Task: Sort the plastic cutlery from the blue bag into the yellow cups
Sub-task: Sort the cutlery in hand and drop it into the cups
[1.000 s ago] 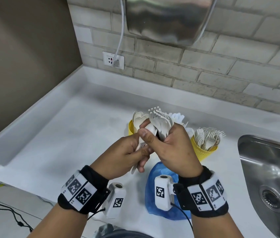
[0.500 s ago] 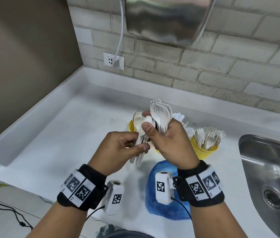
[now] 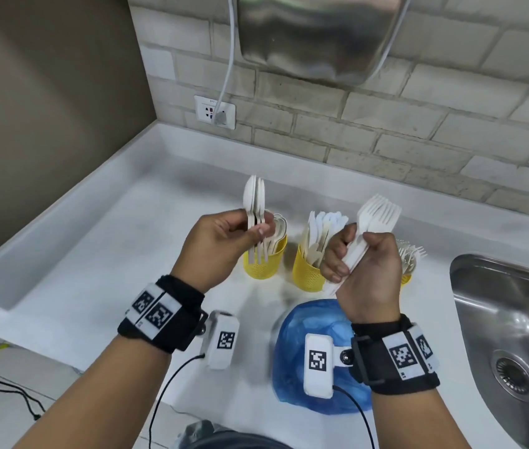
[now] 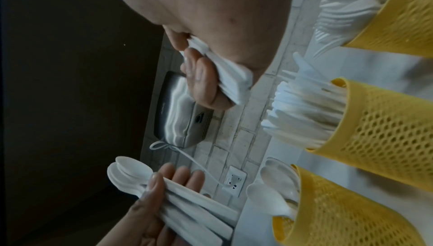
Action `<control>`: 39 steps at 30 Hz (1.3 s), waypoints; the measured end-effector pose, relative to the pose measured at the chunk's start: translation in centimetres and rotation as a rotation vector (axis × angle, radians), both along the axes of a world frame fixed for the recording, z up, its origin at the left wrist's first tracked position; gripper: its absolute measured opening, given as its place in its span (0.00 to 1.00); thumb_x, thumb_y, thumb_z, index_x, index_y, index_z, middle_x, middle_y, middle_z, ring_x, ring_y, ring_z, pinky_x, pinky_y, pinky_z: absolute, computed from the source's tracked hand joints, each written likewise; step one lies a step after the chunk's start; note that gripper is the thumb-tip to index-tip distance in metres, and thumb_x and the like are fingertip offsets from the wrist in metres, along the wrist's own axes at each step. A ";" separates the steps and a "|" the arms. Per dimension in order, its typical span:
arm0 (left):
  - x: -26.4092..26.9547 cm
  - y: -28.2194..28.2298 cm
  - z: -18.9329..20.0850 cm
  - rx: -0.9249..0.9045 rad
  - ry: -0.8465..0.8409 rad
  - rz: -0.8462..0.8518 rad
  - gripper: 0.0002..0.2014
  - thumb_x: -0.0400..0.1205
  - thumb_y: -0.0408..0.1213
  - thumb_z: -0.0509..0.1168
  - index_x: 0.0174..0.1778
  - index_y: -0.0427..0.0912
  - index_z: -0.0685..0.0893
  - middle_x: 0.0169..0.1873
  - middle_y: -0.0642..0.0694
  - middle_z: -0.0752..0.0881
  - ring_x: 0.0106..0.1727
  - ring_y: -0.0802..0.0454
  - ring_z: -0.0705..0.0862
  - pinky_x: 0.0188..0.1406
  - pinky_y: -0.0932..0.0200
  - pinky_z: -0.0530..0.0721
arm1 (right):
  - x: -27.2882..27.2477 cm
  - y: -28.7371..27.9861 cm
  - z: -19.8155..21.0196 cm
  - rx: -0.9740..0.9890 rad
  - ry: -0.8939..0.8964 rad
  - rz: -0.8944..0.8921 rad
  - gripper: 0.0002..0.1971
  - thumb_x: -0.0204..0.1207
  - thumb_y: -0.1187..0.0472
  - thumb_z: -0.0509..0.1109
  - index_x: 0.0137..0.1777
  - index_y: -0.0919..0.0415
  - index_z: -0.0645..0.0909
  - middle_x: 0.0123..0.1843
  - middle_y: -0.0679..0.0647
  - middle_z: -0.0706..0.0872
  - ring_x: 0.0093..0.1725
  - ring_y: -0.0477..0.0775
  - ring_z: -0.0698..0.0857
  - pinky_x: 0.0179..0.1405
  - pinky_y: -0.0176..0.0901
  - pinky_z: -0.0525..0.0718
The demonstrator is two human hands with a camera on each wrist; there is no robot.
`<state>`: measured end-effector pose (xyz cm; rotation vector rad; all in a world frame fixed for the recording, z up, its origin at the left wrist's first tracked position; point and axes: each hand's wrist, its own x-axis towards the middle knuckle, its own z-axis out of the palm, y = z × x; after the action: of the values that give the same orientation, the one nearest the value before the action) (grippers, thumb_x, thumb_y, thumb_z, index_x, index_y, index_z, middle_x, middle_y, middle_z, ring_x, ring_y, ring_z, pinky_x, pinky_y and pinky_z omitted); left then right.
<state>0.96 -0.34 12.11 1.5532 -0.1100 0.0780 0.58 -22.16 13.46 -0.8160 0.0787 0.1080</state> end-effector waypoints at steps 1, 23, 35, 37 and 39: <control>0.6 -0.2 0.3 0.019 -0.005 0.005 0.07 0.84 0.31 0.72 0.55 0.40 0.93 0.51 0.44 0.95 0.59 0.44 0.92 0.67 0.43 0.86 | 0.0 -0.4 -0.2 0.001 0.013 -0.019 0.08 0.68 0.53 0.58 0.36 0.57 0.70 0.30 0.53 0.67 0.20 0.48 0.63 0.22 0.37 0.59; 6.4 -1.8 -5.1 0.714 -0.162 0.189 0.33 0.70 0.36 0.80 0.71 0.54 0.79 0.56 0.49 0.80 0.53 0.48 0.85 0.57 0.53 0.85 | -0.8 -2.7 -2.5 -0.061 0.107 -0.091 0.13 0.79 0.59 0.50 0.35 0.57 0.70 0.31 0.54 0.65 0.20 0.49 0.63 0.22 0.39 0.59; 6.8 -2.6 -6.6 1.289 -0.376 0.012 0.35 0.86 0.55 0.61 0.88 0.47 0.60 0.88 0.48 0.62 0.89 0.47 0.58 0.88 0.43 0.54 | -0.9 -1.6 -2.5 -0.139 0.117 -0.050 0.13 0.80 0.59 0.51 0.36 0.57 0.71 0.30 0.53 0.67 0.21 0.49 0.62 0.20 0.39 0.61; 6.8 -2.5 -6.7 1.246 -0.414 0.022 0.28 0.86 0.50 0.63 0.82 0.44 0.72 0.81 0.45 0.75 0.85 0.44 0.68 0.85 0.42 0.61 | -1.0 -1.6 -2.4 -0.153 0.109 -0.048 0.12 0.79 0.58 0.52 0.36 0.57 0.71 0.30 0.53 0.67 0.21 0.49 0.62 0.20 0.39 0.61; 7.0 -2.4 -6.9 1.171 -0.442 0.031 0.22 0.85 0.44 0.66 0.74 0.41 0.80 0.74 0.42 0.82 0.81 0.40 0.74 0.82 0.42 0.67 | -1.0 -1.6 -2.4 -0.156 0.107 -0.043 0.12 0.80 0.58 0.52 0.36 0.57 0.71 0.30 0.53 0.67 0.21 0.49 0.62 0.21 0.38 0.61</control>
<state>8.01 -2.70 5.19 2.6833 -0.5546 0.4423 -0.47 -23.77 11.05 -0.9635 0.2075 0.1061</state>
